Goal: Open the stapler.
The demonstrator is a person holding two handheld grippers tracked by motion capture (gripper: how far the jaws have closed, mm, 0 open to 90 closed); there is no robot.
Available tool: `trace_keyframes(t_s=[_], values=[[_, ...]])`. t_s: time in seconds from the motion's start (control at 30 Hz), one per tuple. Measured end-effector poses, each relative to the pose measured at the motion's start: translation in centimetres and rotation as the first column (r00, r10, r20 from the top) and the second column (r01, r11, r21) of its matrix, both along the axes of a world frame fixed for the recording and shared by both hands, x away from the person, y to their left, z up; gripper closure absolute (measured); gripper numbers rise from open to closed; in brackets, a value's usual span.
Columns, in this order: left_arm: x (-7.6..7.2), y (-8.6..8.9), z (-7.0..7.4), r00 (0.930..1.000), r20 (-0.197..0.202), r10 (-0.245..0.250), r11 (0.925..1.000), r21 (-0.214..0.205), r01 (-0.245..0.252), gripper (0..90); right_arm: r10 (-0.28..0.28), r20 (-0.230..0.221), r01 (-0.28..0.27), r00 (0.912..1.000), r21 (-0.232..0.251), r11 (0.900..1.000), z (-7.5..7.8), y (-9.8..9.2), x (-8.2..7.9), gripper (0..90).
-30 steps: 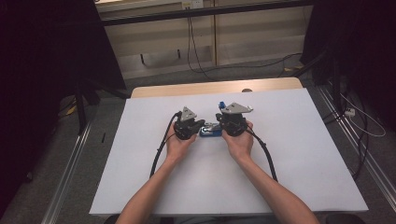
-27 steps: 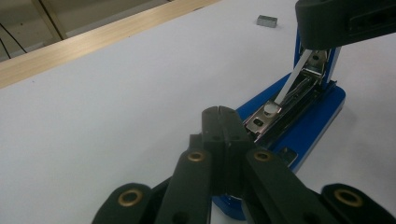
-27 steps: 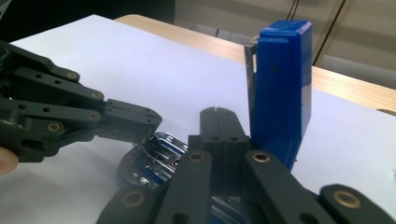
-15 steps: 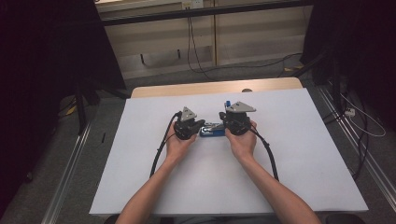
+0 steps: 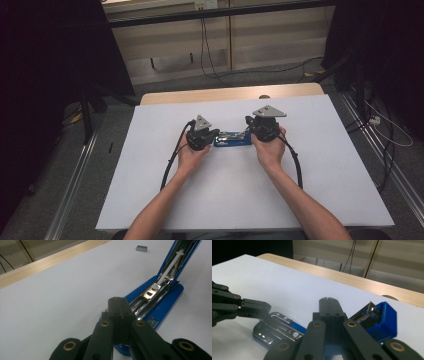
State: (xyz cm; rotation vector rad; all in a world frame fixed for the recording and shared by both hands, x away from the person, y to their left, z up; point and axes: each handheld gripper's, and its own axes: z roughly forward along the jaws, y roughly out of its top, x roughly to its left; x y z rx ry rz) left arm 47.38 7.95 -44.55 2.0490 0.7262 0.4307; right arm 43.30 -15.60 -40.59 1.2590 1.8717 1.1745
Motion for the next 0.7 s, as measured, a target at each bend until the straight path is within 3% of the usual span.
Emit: trace_keyframes(t_s=[0.1,0.27,0.5,0.6,0.7], values=[[0.0,0.0,0.0,1.0,-0.005,0.001,1.0,-0.004,-0.001,90.0,0.001,0.001,-0.001,1.0,-0.012,0.9999,0.0,-0.2,-0.1,90.0],[0.0,0.0,0.0,1.0,-0.002,0.001,1.0,-0.001,-0.001,90.0,-0.003,-0.021,0.003,0.9998,0.025,0.9997,0.0,-1.2,0.1,90.0],[0.0,0.0,0.0,1.0,-0.001,0.0,1.0,0.001,0.0,90.0,0.024,-0.021,-0.024,0.9995,0.0,0.9997,0.1,-1.4,0.1,90.0],[0.0,0.0,0.0,1.0,0.003,-0.003,1.0,0.004,0.003,90.0,0.001,-0.03,-0.003,0.9995,-0.042,0.9991,-0.1,-2.0,0.2,90.0],[0.0,0.0,0.0,1.0,0.003,-0.002,1.0,0.004,0.002,90.0,-0.007,-0.044,0.006,0.999,-0.021,0.9998,-0.4,-2.6,0.2,90.0]])
